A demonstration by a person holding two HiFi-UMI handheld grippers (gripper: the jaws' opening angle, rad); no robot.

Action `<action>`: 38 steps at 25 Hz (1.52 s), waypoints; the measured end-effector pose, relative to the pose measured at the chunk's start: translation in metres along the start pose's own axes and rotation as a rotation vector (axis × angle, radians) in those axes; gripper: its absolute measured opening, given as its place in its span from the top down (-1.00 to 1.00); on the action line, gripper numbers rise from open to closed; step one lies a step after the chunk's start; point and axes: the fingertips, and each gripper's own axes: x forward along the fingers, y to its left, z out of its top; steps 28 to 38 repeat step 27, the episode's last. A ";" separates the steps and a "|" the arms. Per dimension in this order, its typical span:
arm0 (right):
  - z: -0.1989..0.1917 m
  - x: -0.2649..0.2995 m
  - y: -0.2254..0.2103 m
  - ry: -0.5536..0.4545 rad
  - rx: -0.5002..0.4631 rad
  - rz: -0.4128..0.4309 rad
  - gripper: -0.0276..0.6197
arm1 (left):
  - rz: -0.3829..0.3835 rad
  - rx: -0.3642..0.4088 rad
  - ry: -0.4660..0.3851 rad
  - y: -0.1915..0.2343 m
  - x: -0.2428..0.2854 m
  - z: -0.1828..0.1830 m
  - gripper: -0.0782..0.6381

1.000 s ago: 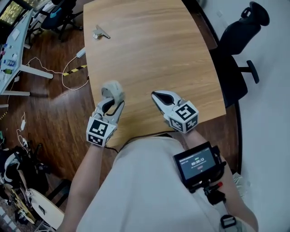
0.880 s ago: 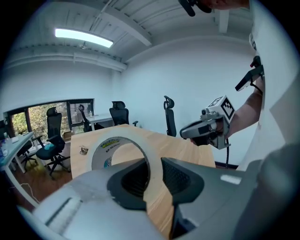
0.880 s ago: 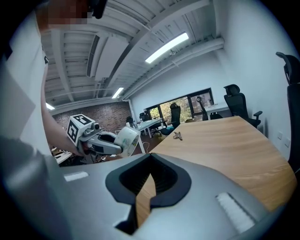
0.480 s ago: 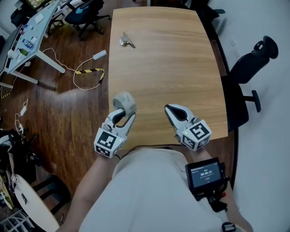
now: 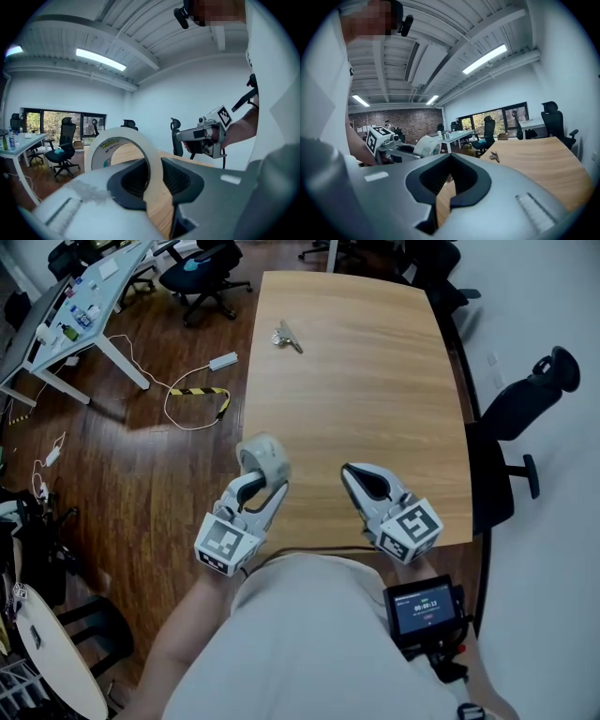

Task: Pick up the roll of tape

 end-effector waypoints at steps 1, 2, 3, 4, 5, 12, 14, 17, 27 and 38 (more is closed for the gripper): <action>0.000 0.001 0.004 0.001 -0.005 0.001 0.90 | -0.004 0.006 -0.001 0.000 -0.003 -0.002 0.52; -0.001 0.003 0.009 0.003 -0.008 0.001 0.90 | -0.007 0.010 -0.001 0.000 -0.008 -0.004 0.52; -0.003 0.006 0.013 0.003 -0.010 0.000 0.90 | -0.006 0.011 0.001 0.002 -0.013 -0.006 0.52; -0.003 0.009 0.017 0.003 -0.010 0.002 0.90 | -0.002 0.009 0.003 0.005 -0.018 -0.008 0.52; -0.003 0.013 0.020 0.003 -0.007 0.005 0.90 | 0.002 0.006 0.006 0.008 -0.021 -0.009 0.52; -0.004 0.008 0.014 0.018 0.007 0.001 0.90 | -0.012 -0.005 0.023 0.004 -0.011 -0.008 0.52; -0.006 0.006 0.015 0.020 0.010 0.001 0.90 | -0.019 -0.003 0.022 0.002 -0.008 -0.007 0.52; -0.009 0.003 0.017 0.019 0.013 0.001 0.90 | -0.028 0.000 0.022 -0.002 -0.005 -0.007 0.52; -0.009 0.006 0.017 -0.001 0.009 0.015 0.90 | -0.020 0.021 0.035 -0.002 -0.006 -0.008 0.52; -0.009 0.006 0.017 -0.001 0.009 0.015 0.90 | -0.020 0.021 0.035 -0.002 -0.006 -0.008 0.52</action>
